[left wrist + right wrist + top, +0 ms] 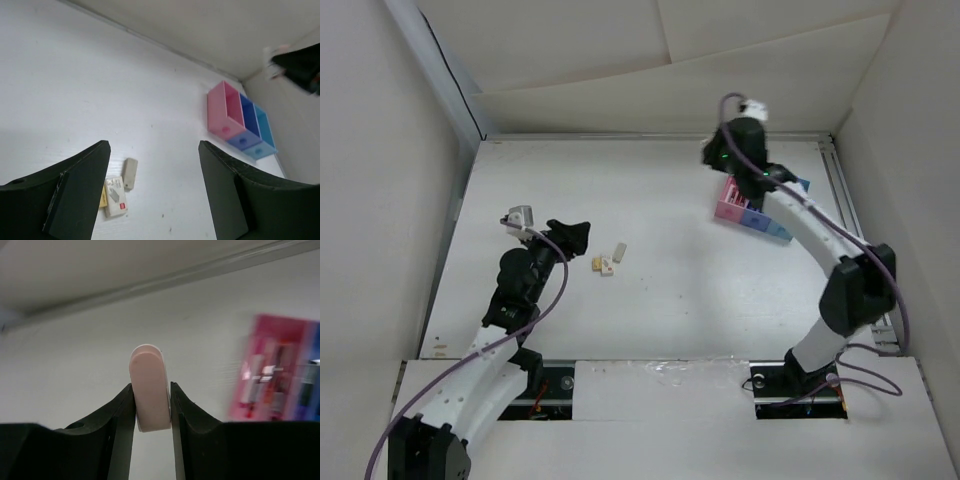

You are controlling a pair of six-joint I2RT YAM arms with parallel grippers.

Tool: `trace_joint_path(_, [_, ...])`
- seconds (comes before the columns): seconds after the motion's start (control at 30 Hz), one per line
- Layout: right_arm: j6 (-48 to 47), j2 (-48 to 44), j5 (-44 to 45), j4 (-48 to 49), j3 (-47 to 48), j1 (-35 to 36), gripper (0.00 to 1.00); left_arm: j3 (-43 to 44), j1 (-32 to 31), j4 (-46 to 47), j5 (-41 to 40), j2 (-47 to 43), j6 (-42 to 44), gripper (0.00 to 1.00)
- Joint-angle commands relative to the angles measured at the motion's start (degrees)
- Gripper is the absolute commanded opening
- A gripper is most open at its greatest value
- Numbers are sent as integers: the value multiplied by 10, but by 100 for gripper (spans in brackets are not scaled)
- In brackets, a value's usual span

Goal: Sort the stationery into containers
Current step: Place the stapler in the storage box, then pick up the stationery from the center of the board.

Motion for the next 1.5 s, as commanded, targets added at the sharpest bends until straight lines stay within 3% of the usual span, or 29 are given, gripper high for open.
trace_joint_path(0.0, [80,-67,127,-7,-63,-87,0,27,-6,53,81,34,18,69])
trace_joint_path(0.27, [119,-98,186,-15,-157,-231,4,33,-12,72,119,45,25,69])
trace_joint_path(0.53, [136,-56,213,-5,-191,-242,4,33,-12,77,119,51,25,69])
trace_joint_path(0.73, [147,-56,236,-4,-204,-254,11,33,-12,77,119,51,25,69])
trace_joint_path(0.77, [147,-56,236,2,-209,-254,15,33,-12,77,119,51,25,69])
trace_joint_path(0.8, [147,-56,236,2,-209,-254,33,33,-12,77,114,51,25,69])
trace_joint_path(0.83, [147,-56,236,2,-209,-254,46,33,-12,77,114,51,25,69])
trace_joint_path(0.93, [147,-56,236,7,-214,-254,70,33,-12,77,114,51,25,69])
trace_joint_path(1.07, [136,-95,241,7,-214,-237,76,33,-12,77,109,51,25,69])
trace_joint_path(1.13, [136,-111,241,7,-214,-209,76,33,-12,72,103,46,25,69])
trace_joint_path(1.23, [114,-134,236,19,-214,-127,68,28,-12,65,82,38,25,69])
trace_joint_path(1.27, [104,-139,236,19,-214,-103,53,28,-12,59,76,32,25,69])
trace_joint_path(1.37, [82,-113,203,26,-193,-6,28,28,-12,53,59,17,25,69])
trace_joint_path(1.4, [67,-85,182,26,-185,14,15,28,-12,48,51,17,25,69])
trace_joint_path(1.47, [67,-53,125,21,-167,74,11,28,-12,43,43,5,19,69])
